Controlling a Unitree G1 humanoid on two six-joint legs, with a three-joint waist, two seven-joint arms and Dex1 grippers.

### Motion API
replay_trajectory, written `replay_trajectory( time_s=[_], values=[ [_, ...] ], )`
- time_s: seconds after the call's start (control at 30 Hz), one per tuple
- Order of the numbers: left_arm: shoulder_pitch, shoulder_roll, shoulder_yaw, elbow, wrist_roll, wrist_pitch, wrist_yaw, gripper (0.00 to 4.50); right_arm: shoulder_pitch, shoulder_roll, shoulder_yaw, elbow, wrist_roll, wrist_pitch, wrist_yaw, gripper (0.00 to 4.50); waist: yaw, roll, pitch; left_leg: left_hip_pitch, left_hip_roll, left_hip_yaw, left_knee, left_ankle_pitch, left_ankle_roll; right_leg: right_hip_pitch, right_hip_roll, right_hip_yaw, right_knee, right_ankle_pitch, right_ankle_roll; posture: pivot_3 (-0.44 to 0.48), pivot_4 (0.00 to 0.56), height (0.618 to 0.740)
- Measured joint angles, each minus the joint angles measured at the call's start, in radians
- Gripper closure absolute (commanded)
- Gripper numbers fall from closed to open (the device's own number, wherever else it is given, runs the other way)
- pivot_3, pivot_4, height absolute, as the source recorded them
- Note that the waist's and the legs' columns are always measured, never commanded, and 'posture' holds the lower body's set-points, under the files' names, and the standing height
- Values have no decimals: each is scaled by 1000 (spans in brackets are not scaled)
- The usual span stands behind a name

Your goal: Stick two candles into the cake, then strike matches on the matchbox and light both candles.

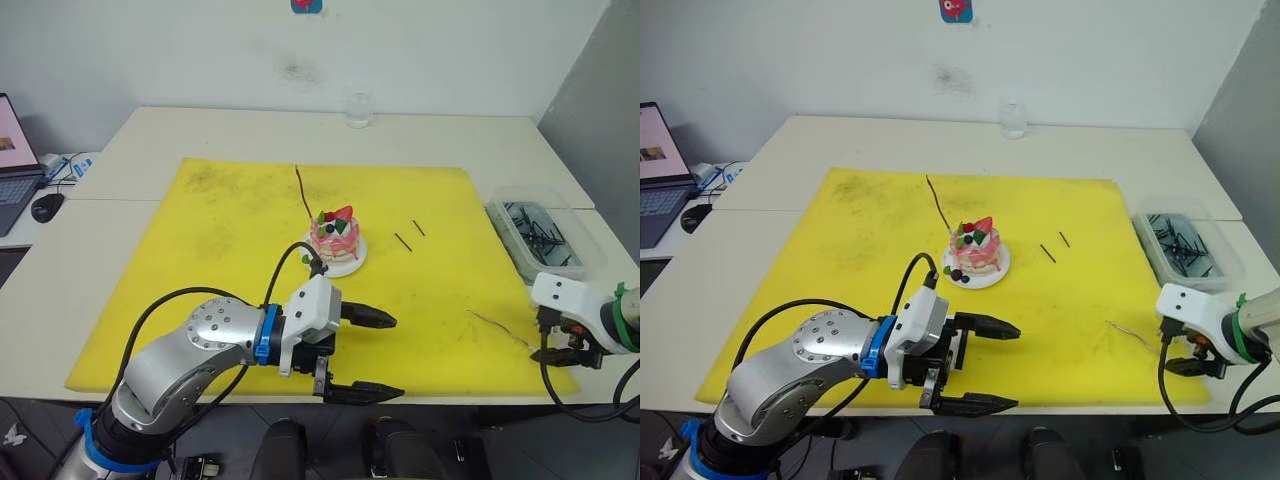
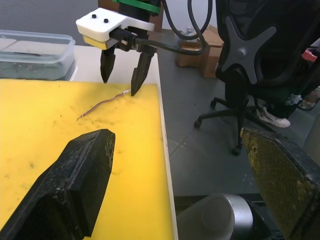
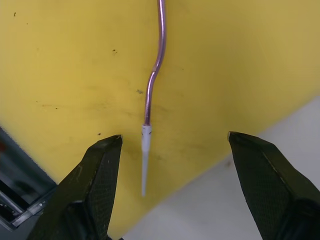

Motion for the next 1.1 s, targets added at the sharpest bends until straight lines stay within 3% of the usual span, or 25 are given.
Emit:
replay_trajectory(
  time_s=[0.13,0.2,0.5,0.93,1.1],
  values=[
    [8,-1,-10,0,7,-4,-2,0,3,0,0,-1,1,2,9,998,0,0,0,0,0,0,0,0,0,0,0,0,0,0,0,0,150,740],
    [14,-1,-18,0,13,-9,-2,0,8,1,0,-2,1,3,9,1370,0,0,0,0,0,0,0,0,0,0,0,0,0,0,0,0,150,740],
    [22,-1,-25,0,25,-17,-1,0,9,22,0,-23,4,30,12,4463,0,0,0,0,0,0,0,0,0,0,0,0,0,0,0,0,150,740],
    [23,-1,-47,21,61,-41,-6,0,-24,35,-7,-25,42,69,29,4463,0,0,0,0,0,0,0,0,0,0,0,0,0,0,0,0,150,740],
    [60,3,10,20,21,-30,21,0,-88,79,-152,-29,137,114,38,4463,-5,0,0,0,1,0,0,0,0,0,0,0,0,0,0,0,150,740]
  ],
)
